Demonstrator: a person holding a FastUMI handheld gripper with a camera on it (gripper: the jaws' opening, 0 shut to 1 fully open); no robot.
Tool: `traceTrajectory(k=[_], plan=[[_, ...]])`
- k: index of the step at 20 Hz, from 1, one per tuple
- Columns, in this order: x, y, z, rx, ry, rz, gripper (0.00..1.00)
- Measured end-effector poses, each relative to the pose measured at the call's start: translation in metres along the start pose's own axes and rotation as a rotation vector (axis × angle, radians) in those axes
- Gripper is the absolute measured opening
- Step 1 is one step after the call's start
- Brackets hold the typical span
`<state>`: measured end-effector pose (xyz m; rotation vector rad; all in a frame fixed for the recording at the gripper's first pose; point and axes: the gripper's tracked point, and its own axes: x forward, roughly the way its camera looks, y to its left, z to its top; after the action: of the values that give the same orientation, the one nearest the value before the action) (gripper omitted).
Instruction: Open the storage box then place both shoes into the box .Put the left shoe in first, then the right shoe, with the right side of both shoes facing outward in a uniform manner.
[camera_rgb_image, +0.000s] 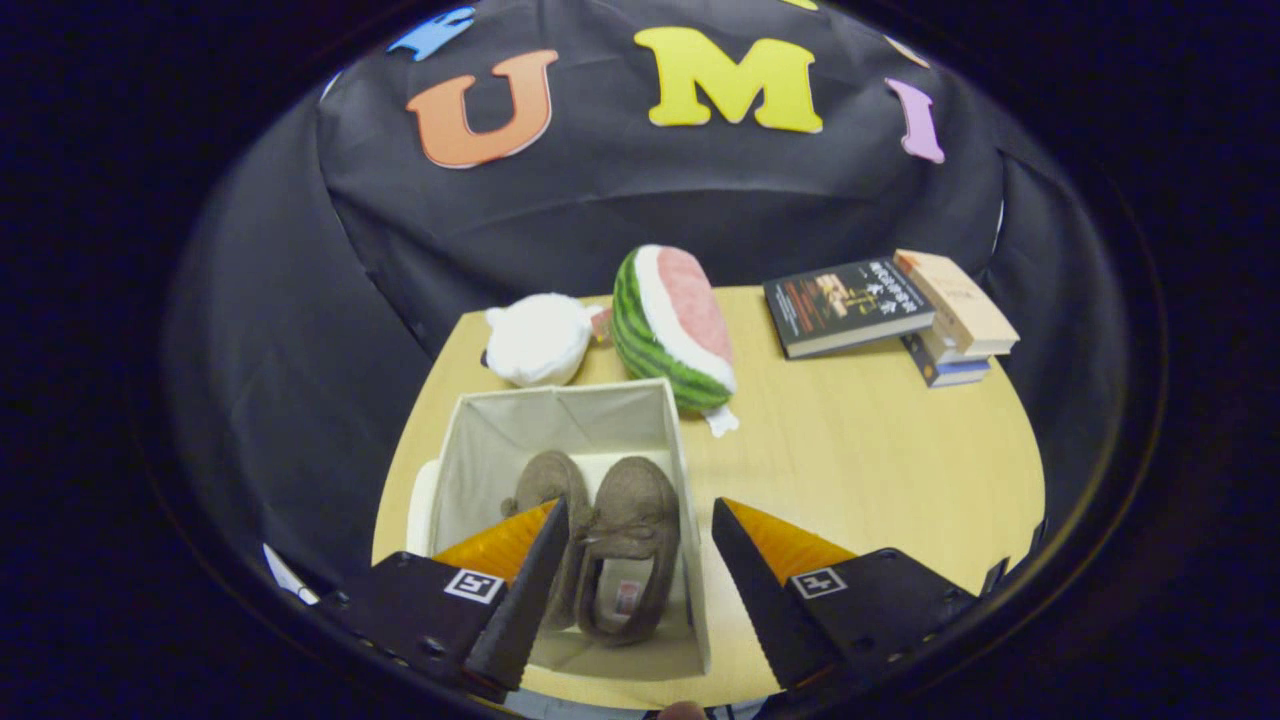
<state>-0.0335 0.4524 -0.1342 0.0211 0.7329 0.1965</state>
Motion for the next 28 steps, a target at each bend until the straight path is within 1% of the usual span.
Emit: traceTrajectory(k=[2,5,9,11,13,15,18,19,21,25,28], plan=[[-0.025,-0.010,0.015,-0.017,-0.077,0.012,0.91],[-0.065,-0.039,0.038,-0.045,-0.203,-0.003,0.95],[-0.123,-0.080,0.055,-0.017,-0.338,-0.007,0.94],[-0.151,-0.104,0.061,0.023,-0.406,0.001,0.95],[-0.182,-0.134,0.070,0.033,-0.480,-0.020,0.94],[-0.209,-0.163,0.073,0.013,-0.547,-0.064,0.94],[-0.240,-0.186,0.074,-0.014,-0.639,-0.105,0.95],[-0.249,-0.190,0.073,-0.017,-0.661,-0.108,0.95],[-0.256,-0.189,0.069,-0.015,-0.681,-0.088,0.95],[-0.250,-0.193,0.066,-0.009,-0.680,-0.048,0.95],[-0.245,-0.201,0.071,-0.005,-0.682,-0.050,0.95]])
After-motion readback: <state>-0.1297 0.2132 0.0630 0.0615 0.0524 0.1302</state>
